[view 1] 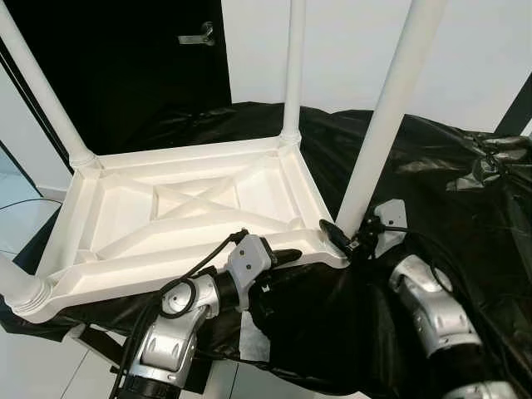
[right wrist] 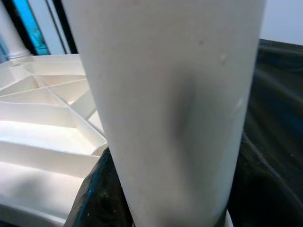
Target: Building children table
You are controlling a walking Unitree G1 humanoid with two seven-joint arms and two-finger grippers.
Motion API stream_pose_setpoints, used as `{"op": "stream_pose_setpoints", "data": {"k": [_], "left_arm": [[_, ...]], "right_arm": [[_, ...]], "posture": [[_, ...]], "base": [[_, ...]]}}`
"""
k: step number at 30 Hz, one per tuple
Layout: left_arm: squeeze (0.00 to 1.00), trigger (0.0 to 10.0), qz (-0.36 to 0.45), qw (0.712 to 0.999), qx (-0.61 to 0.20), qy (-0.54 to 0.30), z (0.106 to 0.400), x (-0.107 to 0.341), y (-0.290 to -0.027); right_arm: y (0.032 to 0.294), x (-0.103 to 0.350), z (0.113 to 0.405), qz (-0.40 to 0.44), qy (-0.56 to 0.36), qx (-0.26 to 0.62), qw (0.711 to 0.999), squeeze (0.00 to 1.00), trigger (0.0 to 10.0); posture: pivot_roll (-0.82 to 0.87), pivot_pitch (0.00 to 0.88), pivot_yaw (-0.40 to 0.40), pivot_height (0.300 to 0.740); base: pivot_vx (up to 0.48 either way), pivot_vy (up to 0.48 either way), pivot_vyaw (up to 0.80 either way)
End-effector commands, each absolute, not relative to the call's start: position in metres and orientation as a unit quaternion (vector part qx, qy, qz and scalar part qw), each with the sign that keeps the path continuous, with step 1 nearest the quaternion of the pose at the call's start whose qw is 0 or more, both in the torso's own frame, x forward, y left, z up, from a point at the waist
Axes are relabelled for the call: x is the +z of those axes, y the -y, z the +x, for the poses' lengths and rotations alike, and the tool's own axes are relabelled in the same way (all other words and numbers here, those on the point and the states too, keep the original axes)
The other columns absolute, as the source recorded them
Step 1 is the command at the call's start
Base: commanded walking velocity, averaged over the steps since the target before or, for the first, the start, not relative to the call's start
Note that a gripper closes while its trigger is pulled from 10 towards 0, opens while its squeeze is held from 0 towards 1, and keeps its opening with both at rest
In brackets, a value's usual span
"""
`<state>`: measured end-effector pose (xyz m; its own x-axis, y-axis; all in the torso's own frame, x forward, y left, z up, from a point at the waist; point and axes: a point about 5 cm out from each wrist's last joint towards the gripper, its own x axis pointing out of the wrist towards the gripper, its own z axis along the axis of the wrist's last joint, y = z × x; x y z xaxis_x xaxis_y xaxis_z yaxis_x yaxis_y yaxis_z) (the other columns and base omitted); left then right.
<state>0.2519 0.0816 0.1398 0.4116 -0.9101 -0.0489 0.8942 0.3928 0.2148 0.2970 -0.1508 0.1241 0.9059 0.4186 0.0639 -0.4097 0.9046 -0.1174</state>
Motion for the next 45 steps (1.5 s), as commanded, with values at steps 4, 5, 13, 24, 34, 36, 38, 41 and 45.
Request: {"op": "stream_pose_setpoints", "data": {"k": [4,5,13,24,34,36,38,41,45], "left_arm": [[0.00,10.0,0.106,0.858,-0.501,0.046,0.255,0.141,-0.083],[0.00,10.0,0.107,0.858,-0.501,0.047,0.256,0.142,-0.083],[0.00,10.0,0.103,0.863,-0.492,0.050,0.257,0.142,-0.082],[0.00,10.0,0.106,0.865,-0.488,0.050,0.257,0.144,-0.084],[0.00,10.0,0.108,0.866,-0.486,0.051,0.257,0.146,-0.086],[0.00,10.0,0.106,0.866,-0.485,0.051,0.257,0.146,-0.086],[0.00,10.0,0.104,0.866,-0.486,0.051,0.257,0.146,-0.085],[0.00,10.0,0.104,0.866,-0.486,0.051,0.257,0.146,-0.085],[0.00,10.0,0.104,0.866,-0.487,0.053,0.258,0.147,-0.084]], "right_arm": [[0.148,0.114,0.293,-0.053,0.017,0.092,0.994,0.00,10.0],[0.147,0.112,0.291,-0.045,0.011,0.041,0.998,0.00,10.0],[0.132,0.112,0.285,-0.023,0.010,0.004,1.000,0.00,10.0],[0.130,0.120,0.282,-0.016,0.026,0.024,0.999,1.00,10.0],[0.146,0.128,0.277,-0.020,0.045,0.175,0.983,1.00,10.0],[0.149,0.130,0.278,-0.024,0.049,0.215,0.975,1.00,10.0],[0.150,0.132,0.281,-0.026,0.047,0.248,0.967,1.00,10.0],[0.150,0.133,0.282,-0.028,0.046,0.260,0.964,1.00,10.0],[0.155,0.134,0.297,-0.071,0.036,0.304,0.949,0.00,10.0]], "posture": [[-0.01,0.000,-0.002,0.740],[-0.01,0.000,-0.009,0.740],[0.00,0.000,-0.016,0.740],[0.01,0.000,-0.022,0.740],[0.00,0.000,-0.026,0.740],[0.00,0.000,-0.023,0.740],[0.00,0.000,-0.022,0.740],[0.00,0.000,-0.022,0.740],[-0.01,0.000,-0.018,0.740]], "base": [[0.000,0.000,0.00],[0.000,0.000,0.00],[0.000,0.000,0.00],[0.000,0.000,0.00],[0.000,0.000,0.00],[0.000,0.000,0.00],[0.000,0.000,0.00],[0.000,0.000,0.00],[0.000,0.000,0.00]]}}
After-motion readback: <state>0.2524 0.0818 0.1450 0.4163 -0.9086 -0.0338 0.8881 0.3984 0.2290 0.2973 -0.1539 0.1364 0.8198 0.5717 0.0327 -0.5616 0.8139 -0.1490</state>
